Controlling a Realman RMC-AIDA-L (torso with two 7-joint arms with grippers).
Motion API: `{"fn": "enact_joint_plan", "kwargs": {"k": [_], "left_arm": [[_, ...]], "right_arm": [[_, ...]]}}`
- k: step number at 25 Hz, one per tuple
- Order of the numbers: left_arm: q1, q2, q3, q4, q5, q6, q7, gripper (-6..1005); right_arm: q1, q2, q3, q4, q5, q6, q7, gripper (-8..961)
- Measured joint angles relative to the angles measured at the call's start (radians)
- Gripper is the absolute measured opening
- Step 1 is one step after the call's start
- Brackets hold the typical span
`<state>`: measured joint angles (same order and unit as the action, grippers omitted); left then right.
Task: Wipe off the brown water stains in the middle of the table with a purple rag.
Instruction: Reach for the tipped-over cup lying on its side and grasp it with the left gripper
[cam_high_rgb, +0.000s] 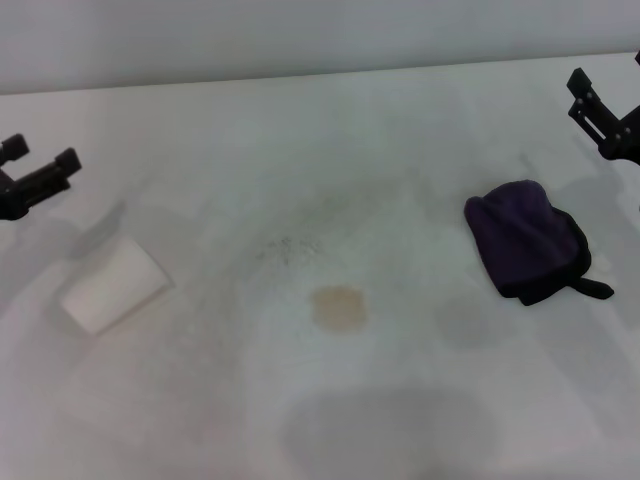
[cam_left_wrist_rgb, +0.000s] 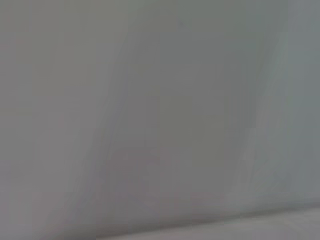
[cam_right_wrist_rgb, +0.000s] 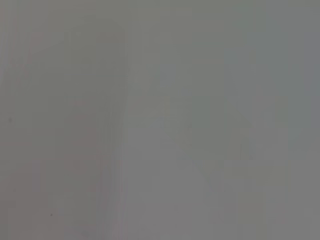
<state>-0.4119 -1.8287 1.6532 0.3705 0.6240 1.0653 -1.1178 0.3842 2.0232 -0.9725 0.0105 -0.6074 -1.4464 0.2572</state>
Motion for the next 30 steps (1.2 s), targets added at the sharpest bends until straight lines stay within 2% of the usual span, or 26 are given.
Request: {"fn": "enact_joint_plan", "kwargs": {"k": [2, 4, 5, 7, 9, 11, 12, 13, 14, 15, 21, 24, 27, 30], "left_arm": [[0.011, 0.019, -0.015, 0.065, 0.096, -0.036, -0.073, 870], [0.033, 0.038, -0.068, 0.173, 0.293, -0.078, -0.189, 869], [0.04, 0.039, -0.089, 0.201, 0.347, -0.078, -0.221, 869], [0.072, 0.04, -0.186, 0.329, 0.577, -0.066, -0.347, 868], [0.104, 0.031, -0.287, 0.47, 0.803, -0.023, -0.483, 867], [0.104, 0.031, -0.287, 0.47, 0.803, -0.023, -0.483, 866], [0.122, 0.012, -0.427, 0.615, 1.014, 0.103, -0.596, 865], [0.122, 0.012, -0.427, 0.615, 1.014, 0.103, -0.596, 865], [0.106, -0.009, -0.57, 0.691, 1.145, 0.268, -0.663, 864], [0.091, -0.012, -0.603, 0.702, 1.184, 0.324, -0.678, 864], [0.017, -0.015, -0.642, 0.717, 1.352, 0.537, -0.757, 861], [-0.013, -0.039, -0.633, 0.722, 1.45, 0.586, -0.784, 860], [-0.033, -0.079, -0.641, 0.738, 1.572, 0.596, -0.799, 859], [-0.034, -0.089, -0.648, 0.747, 1.589, 0.59, -0.799, 857]], "right_arm": [[0.002, 0.0, 0.0, 0.0, 0.0, 0.004, -0.001, 863], [0.005, 0.0, 0.0, -0.007, 0.0, 0.011, -0.001, 863], [0.005, 0.0, 0.0, -0.007, 0.0, 0.011, -0.001, 863], [0.006, 0.0, 0.0, -0.01, 0.0, 0.013, -0.001, 863], [0.006, 0.0, 0.0, -0.011, 0.0, 0.013, -0.001, 863], [0.005, 0.0, 0.0, -0.012, 0.0, 0.013, -0.001, 863], [0.005, 0.0, 0.0, -0.012, 0.0, 0.013, -0.001, 863], [0.005, 0.001, 0.0, -0.012, 0.0, 0.013, -0.001, 863], [0.005, 0.001, 0.0, -0.012, 0.0, 0.013, -0.001, 863], [0.004, 0.002, 0.0, -0.012, 0.0, 0.013, -0.001, 863], [0.004, 0.004, 0.0, -0.01, 0.0, 0.01, -0.001, 863], [0.004, 0.005, 0.0, -0.004, 0.0, 0.004, 0.001, 863], [0.002, 0.005, 0.0, -0.002, 0.0, -0.002, 0.004, 863], [0.0, 0.005, 0.0, 0.0, 0.0, -0.002, 0.005, 863]]}}
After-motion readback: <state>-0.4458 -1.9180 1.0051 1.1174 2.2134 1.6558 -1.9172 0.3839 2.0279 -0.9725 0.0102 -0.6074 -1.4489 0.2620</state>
